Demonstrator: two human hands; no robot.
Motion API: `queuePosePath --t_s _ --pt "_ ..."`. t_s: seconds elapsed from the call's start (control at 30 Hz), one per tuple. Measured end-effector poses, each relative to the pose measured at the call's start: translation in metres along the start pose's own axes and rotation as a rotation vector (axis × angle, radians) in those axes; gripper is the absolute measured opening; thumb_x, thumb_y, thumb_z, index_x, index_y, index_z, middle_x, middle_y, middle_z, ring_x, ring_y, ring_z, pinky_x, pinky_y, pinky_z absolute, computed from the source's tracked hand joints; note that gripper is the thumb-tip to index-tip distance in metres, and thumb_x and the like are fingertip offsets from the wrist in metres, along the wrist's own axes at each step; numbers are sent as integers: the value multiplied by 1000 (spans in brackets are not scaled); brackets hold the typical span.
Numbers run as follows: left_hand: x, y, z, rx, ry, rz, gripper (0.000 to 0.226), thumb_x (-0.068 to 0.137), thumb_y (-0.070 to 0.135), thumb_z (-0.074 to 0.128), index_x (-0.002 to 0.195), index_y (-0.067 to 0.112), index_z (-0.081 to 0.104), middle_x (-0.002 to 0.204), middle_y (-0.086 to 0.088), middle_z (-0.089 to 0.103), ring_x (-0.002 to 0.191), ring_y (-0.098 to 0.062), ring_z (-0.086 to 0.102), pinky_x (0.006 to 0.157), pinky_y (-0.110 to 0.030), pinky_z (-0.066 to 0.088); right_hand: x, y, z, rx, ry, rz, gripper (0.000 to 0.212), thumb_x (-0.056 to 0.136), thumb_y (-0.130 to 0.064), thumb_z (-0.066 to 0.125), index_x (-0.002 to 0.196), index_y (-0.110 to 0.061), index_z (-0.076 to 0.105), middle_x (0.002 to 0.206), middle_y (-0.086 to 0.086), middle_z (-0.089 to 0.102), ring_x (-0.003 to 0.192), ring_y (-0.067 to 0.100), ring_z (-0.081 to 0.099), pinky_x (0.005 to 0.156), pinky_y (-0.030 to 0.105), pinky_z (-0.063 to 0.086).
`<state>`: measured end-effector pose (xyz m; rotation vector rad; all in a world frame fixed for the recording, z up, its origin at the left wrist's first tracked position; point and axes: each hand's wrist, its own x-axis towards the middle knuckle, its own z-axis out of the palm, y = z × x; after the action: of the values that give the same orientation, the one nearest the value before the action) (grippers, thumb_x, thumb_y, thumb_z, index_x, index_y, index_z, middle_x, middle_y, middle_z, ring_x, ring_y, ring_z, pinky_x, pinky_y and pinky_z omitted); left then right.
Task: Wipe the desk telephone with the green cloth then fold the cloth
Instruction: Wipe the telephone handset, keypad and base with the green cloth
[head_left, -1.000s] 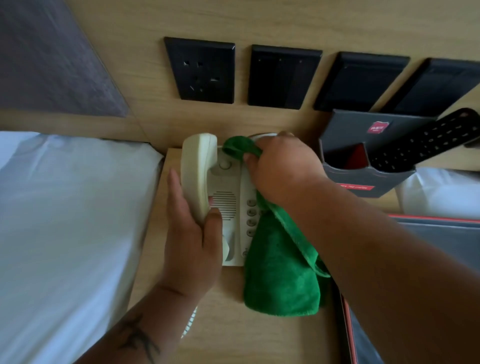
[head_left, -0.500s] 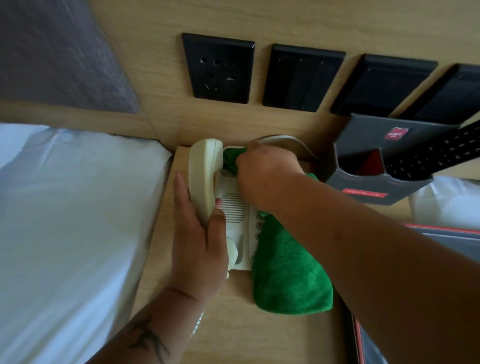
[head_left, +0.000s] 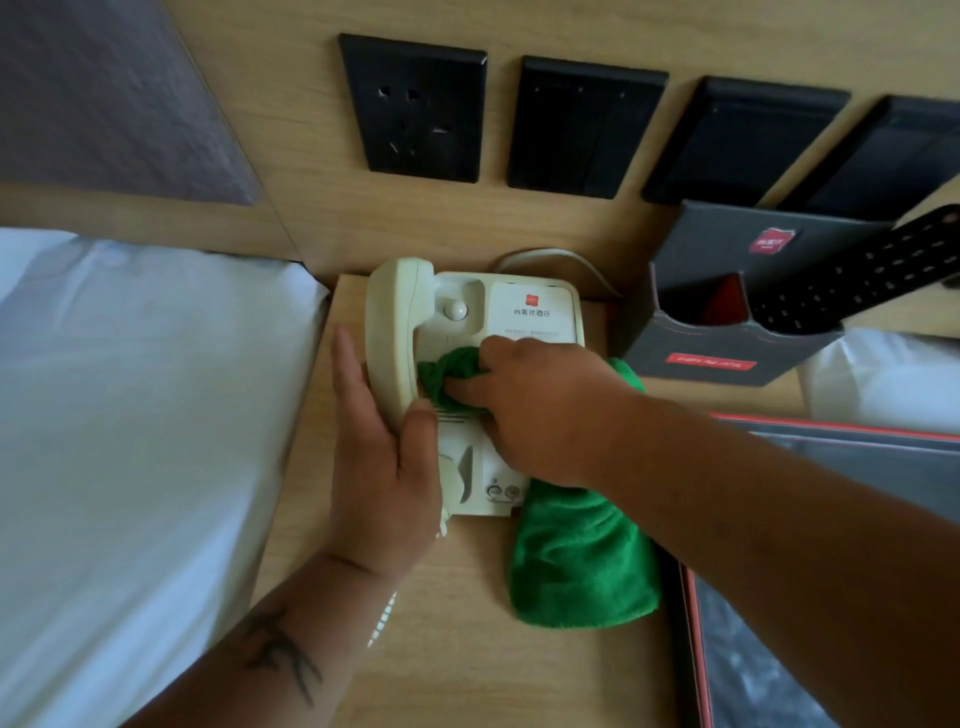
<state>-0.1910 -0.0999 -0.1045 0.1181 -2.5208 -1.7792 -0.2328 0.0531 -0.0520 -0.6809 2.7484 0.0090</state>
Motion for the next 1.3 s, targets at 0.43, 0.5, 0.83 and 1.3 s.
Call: queuePosePath --t_s 0.43,0.5,0.83,1.3 --pt "0 -2 -12 -105 19 -47 75 85 44 46 151 49 10 152 7 46 132 -16 54 106 -50 47 -31 -35 10 129 -113 23 42 93 -25 49 134 -32 49 99 -2 39 82 19 50 67 37 48" --pt "-1 -2 -12 -101 19 -46 75 85 43 46 152 47 12 151 7 48 132 -15 55 107 -50 46 -31 -42 11 144 -157 44 39 92 -22 51 131 -27 51 105 -1 45 86 20 49 69 39 48" --pt "1 4 -18 8 -59 -26 75 88 43 48 154 45 12 154 9 45 135 -12 50 108 -47 45 -46 -32 0 143 -346 -24 40 96 -24 46 134 -31 55 120 -2 57 109 22 55 92 43 51" --pt "-6 12 -8 112 -69 -26 73 99 17 50 158 30 8 145 14 45 115 21 47 82 6 36 -70 -37 13 223 -252 64 39 97 -29 46 134 -36 52 119 -2 53 107 22 54 88 42 51"
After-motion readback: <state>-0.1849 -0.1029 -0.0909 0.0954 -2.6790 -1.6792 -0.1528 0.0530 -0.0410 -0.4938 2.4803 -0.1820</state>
